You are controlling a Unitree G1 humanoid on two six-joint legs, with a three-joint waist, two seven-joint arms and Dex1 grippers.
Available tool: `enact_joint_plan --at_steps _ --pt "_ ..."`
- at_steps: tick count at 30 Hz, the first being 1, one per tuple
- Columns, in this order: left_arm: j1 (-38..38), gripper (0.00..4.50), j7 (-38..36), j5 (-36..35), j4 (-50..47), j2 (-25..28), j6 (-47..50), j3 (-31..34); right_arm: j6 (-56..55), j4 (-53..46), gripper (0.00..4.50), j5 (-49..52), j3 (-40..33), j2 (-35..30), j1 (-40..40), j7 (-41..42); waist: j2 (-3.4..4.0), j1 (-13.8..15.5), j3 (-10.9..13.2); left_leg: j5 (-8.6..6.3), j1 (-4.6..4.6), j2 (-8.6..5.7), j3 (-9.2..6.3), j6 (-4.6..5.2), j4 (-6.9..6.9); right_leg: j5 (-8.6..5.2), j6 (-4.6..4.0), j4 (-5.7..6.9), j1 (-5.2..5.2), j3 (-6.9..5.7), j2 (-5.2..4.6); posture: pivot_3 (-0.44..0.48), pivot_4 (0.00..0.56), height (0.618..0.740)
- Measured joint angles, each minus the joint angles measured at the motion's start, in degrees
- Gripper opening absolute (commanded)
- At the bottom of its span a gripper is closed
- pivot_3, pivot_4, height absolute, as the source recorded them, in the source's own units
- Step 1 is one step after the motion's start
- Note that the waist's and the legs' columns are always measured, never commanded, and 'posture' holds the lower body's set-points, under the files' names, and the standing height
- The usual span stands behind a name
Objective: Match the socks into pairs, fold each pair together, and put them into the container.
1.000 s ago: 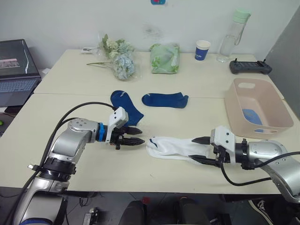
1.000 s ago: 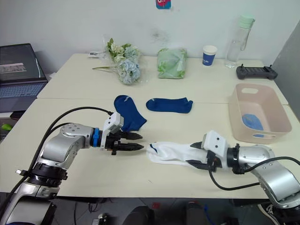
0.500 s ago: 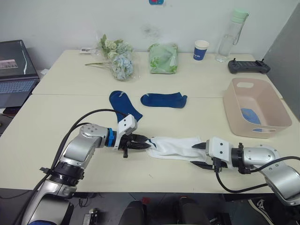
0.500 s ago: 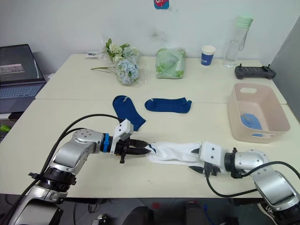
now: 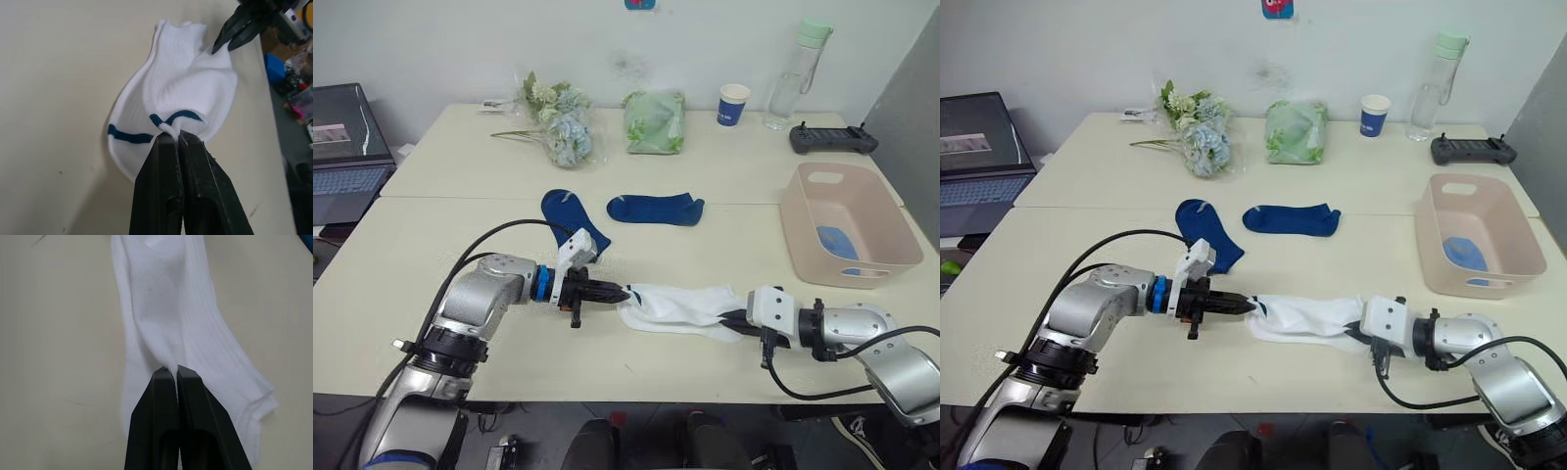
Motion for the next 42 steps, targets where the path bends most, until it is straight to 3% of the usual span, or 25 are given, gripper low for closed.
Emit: enact_joint_plan --at_steps 5,8,12,19,42 --pt "-3.8 0.00 1.6 -2.7 0.6 0.6 12.1 0.0 -1.0 0.0 0.05 -0.9 0.0 -0.2 0.0 0.2 0.00 0.0 0.0 0.00 0.00 -0.02 0.02 0.00 0.00 0.00 0.00 0.00 0.00 0.02 0.07 0.000 0.150 0.740" --pt "-3.8 0.00 2.8 -2.2 1.1 1.1 13.8 -1.4 -0.9 0.0 0.05 -1.1 0.0 -0.2 0.0 0.2 0.00 -0.1 0.0 0.00 0.01 0.00 0.00 -0.01 0.00 0.00 0.00 0.01 0.00 0.04 0.04 0.000 0.150 0.740" --pt "-2.8 0.00 3.5 1.2 1.2 1.5 9.2 -4.8 -0.8 0.0 0.05 -1.3 0.0 0.1 0.0 0.2 0.00 0.0 0.0 0.02 0.01 0.00 0.00 -0.03 0.00 0.00 0.00 -0.01 0.00 0.09 -0.08 0.000 0.150 0.740" --pt "-2.8 0.00 5.0 4.0 3.4 0.2 2.3 -4.9 -0.6 -0.4 0.05 -2.0 0.6 0.7 0.5 -0.3 0.00 0.1 0.0 0.02 0.00 0.00 0.01 -0.03 0.01 0.00 0.00 -0.02 0.00 0.09 -0.09 0.000 0.150 0.740" --pt "-3.7 0.00 5.1 5.8 4.8 -1.7 -1.1 -4.9 0.5 -3.0 0.05 -4.1 0.9 1.5 1.5 0.2 0.00 0.0 0.0 0.02 0.00 -0.01 0.01 -0.03 0.01 0.00 0.00 -0.01 0.00 0.05 -0.08 0.000 0.150 0.740"
